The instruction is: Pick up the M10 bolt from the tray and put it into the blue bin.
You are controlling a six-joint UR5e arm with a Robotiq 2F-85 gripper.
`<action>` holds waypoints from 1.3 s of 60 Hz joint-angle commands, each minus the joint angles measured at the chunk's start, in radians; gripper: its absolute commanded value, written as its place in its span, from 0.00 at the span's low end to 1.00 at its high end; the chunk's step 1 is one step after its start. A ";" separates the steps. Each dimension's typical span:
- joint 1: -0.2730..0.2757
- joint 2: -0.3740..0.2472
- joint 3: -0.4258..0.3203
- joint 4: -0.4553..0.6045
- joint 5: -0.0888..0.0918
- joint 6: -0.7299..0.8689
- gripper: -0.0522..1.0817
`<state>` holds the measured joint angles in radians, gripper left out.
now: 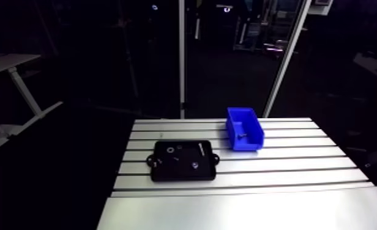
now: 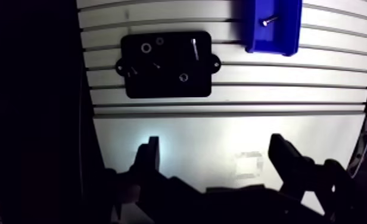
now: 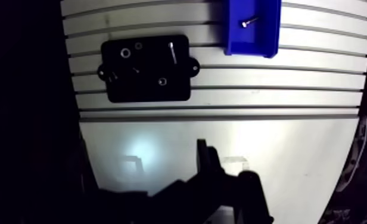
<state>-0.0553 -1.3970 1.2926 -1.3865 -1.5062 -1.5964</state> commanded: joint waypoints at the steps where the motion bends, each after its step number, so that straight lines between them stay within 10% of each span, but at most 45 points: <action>1: -0.001 -0.001 -0.006 0.002 -0.017 -0.009 0.05; 78: 0.057 0.077 0.232 -0.285 -0.038 -0.061 0.06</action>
<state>-0.0067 -1.3354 1.4869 -1.6182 -1.5420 -1.6564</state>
